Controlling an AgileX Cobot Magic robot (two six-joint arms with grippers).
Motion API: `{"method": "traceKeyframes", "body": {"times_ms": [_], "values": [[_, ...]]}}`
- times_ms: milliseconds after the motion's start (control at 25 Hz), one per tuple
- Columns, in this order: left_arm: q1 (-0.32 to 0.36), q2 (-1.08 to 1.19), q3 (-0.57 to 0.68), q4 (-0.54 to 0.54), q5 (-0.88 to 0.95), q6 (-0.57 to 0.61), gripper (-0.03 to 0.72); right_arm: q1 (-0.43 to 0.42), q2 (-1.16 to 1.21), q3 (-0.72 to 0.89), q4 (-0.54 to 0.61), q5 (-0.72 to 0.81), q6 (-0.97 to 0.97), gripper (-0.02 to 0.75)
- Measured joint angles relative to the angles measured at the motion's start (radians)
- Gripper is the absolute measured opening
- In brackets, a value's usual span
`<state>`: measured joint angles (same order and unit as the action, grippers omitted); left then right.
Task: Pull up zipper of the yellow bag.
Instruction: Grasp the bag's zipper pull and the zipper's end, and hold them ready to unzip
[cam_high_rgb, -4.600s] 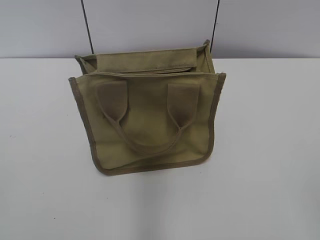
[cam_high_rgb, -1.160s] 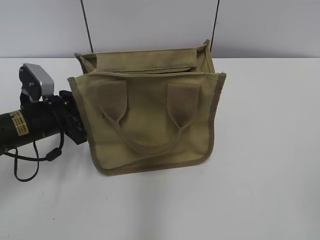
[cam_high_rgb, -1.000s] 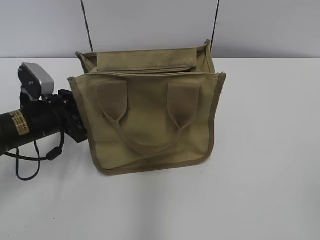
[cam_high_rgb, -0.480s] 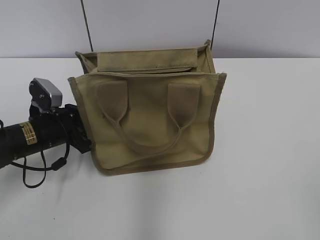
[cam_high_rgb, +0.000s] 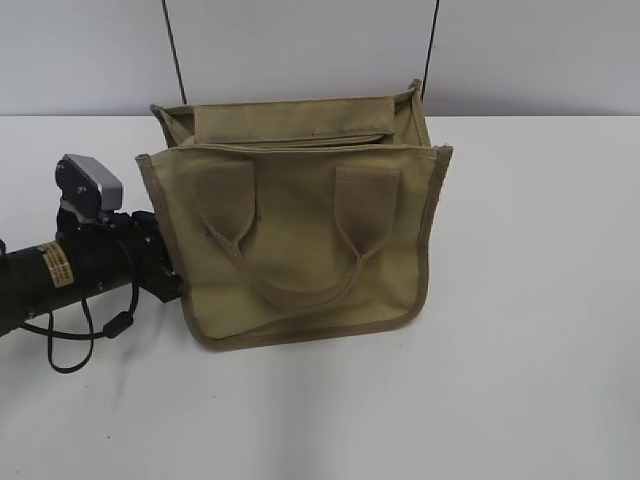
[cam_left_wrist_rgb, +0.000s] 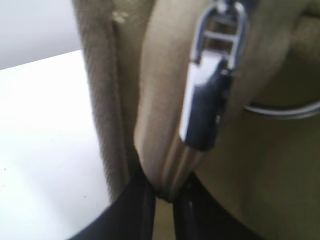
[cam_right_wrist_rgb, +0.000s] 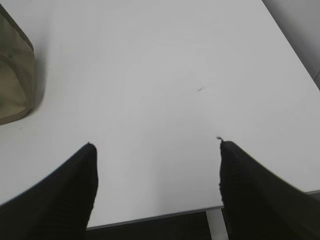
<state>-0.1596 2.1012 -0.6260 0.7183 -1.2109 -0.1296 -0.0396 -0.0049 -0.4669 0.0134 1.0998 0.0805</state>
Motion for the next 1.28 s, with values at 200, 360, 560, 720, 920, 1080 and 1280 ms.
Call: {"method": "traceKeyframes", "body": {"times_ms": [200,360,560,720,920,1080,1280], "values": [[-0.001,-0.031,0.050,-0.084,0.001,0.000,0.046,0.000,0.000,0.000,0.000,0.000,0.000,0.554],[-0.001,-0.098,0.105,-0.144,0.001,0.007,0.044,0.000,0.000,0.000,0.000,0.000,0.000,0.554],[-0.001,-0.175,0.149,-0.247,0.001,0.057,0.036,0.000,0.000,0.000,0.000,0.000,0.000,0.554],[-0.001,-0.207,0.149,-0.357,0.000,0.123,0.008,0.000,0.000,0.000,0.000,0.000,0.000,0.554],[-0.001,-0.209,0.149,-0.402,0.001,0.159,0.006,0.000,0.000,0.000,0.000,0.000,0.000,0.554],[-0.001,-0.211,0.149,-0.400,0.001,0.162,0.006,0.000,0.000,0.000,0.000,0.000,0.000,0.554],[-0.002,-0.294,0.145,-0.401,0.023,0.130,0.006,0.000,0.000,0.000,0.000,0.000,0.000,0.554]]}}
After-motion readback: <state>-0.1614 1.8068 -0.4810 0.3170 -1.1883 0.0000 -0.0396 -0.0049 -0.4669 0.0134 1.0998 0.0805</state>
